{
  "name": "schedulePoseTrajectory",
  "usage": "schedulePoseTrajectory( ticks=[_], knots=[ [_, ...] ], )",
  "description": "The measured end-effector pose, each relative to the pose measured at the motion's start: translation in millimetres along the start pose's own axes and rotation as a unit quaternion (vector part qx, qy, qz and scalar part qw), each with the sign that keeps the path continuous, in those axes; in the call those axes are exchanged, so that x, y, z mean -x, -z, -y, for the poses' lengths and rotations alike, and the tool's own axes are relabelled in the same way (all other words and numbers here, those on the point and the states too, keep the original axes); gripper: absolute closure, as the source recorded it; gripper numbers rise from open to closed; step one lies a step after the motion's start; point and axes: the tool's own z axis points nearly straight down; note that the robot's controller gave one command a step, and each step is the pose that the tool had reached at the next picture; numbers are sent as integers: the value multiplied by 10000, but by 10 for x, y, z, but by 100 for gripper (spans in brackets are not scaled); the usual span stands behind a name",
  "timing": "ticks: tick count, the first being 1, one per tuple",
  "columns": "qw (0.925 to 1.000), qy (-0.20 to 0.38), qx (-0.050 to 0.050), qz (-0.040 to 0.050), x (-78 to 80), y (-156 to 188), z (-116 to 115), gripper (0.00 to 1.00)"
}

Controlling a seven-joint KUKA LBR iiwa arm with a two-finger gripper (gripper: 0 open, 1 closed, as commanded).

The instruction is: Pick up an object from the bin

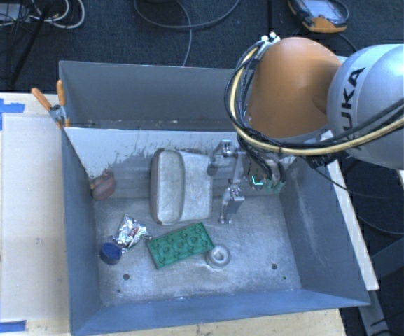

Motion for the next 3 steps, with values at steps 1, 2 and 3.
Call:
schedulePoseTrajectory(
  ticks=[1,2,3],
  knots=[
    [9925,1225,0,28,-726,-1526,-118,0],
    [9927,1207,-1,40,-713,-1500,-113,100],
    [9751,2216,-13,74,-798,-81,2,100]
  ],
)
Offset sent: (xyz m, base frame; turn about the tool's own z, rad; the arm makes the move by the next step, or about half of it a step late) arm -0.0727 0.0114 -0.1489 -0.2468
